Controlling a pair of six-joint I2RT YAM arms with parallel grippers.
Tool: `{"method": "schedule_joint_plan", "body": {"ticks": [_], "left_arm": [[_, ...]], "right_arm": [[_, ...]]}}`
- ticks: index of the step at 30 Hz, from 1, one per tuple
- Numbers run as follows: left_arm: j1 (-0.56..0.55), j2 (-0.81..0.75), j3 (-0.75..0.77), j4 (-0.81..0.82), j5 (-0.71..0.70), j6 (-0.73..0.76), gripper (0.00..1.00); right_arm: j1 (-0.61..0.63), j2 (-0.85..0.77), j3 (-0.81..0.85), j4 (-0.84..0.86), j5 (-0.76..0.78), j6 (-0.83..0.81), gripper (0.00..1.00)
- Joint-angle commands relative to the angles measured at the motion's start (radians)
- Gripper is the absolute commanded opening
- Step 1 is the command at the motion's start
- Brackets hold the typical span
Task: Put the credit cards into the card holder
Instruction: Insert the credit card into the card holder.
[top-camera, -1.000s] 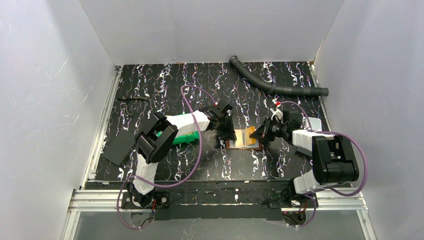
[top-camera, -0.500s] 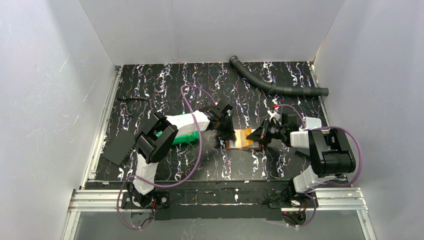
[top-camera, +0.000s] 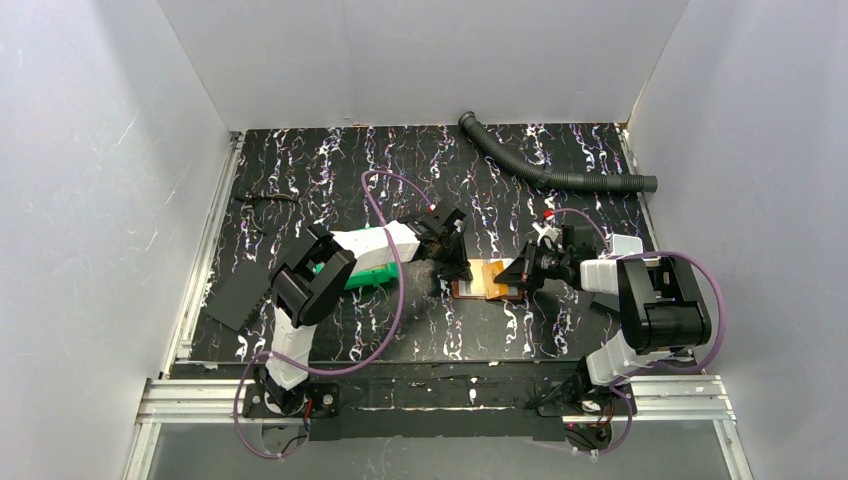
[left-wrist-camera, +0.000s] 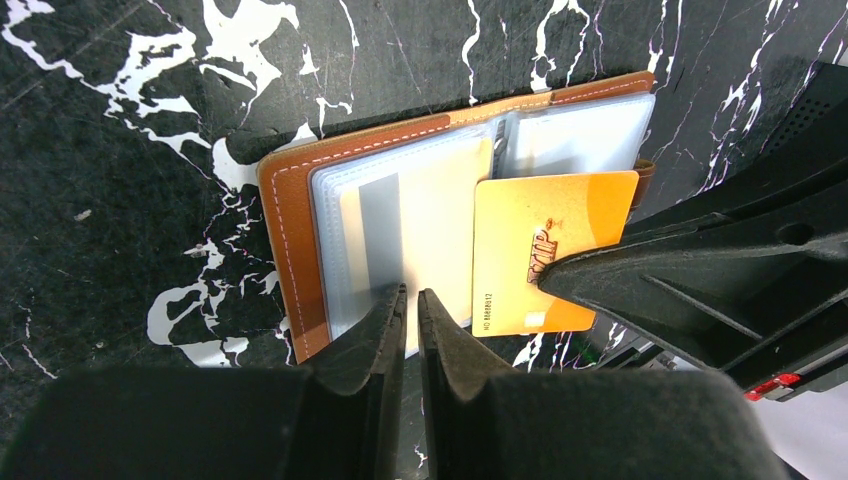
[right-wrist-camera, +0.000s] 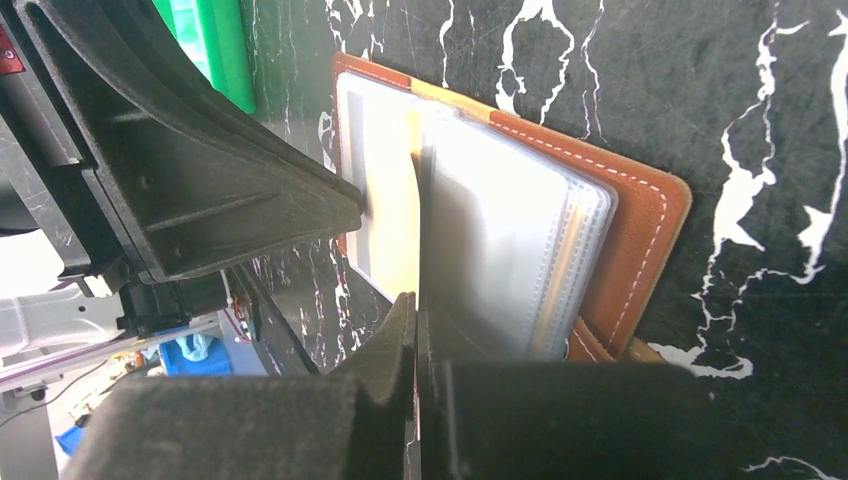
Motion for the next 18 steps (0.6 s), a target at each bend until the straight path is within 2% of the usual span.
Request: {"method": "schedule_joint_plan", "body": {"ticks": [1,8,18], "left_arm": [[-0.004,-0.001,-0.021,-0.104,-0.047,0.029,0.09],[-0.004,0.000,-0.018,-0.108,-0.046,0.032,0.09],[-0.004,0.005,-0.015,-0.107,-0.044,0.031,0.09]], "right_arm": [[-0.001,0.020,0.039,-0.039,0.005,-0.053,0.01],[-0.008,0.021,0.055,-0.084,0.016,-0.091,0.01],[-0.010,0.064,0.071,-0.058,0.017,-0.085,0.01]]}}
